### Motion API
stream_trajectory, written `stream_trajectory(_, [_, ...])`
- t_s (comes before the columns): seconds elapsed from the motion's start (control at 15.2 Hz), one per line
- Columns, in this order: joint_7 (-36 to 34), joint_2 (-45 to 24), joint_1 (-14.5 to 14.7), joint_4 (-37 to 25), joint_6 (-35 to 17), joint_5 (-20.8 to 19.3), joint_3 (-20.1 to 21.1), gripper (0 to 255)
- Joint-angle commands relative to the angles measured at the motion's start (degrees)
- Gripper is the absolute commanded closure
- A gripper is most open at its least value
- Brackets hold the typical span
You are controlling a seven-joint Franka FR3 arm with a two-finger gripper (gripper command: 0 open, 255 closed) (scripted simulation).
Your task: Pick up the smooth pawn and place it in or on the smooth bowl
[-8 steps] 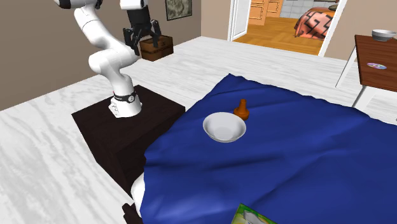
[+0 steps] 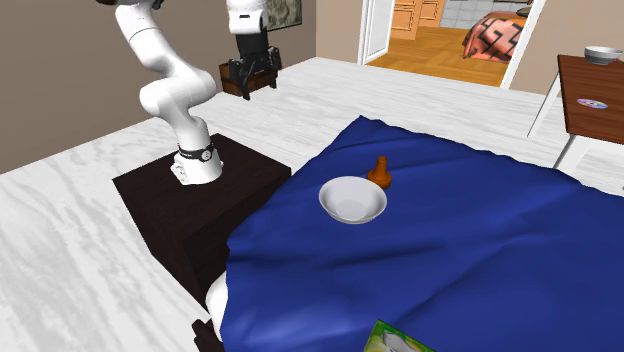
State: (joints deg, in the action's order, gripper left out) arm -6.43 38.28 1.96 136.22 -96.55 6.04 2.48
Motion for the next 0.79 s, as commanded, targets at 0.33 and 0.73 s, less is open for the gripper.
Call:
stream_trajectory(0.33, [-7.4,-11.1,1.4,-2.1,-9.9,1.8,6.4,0])
stream_trajectory(0.73, [-14.2,-22.9,2.0,-7.2,-17.1,0.7,11.2,0])
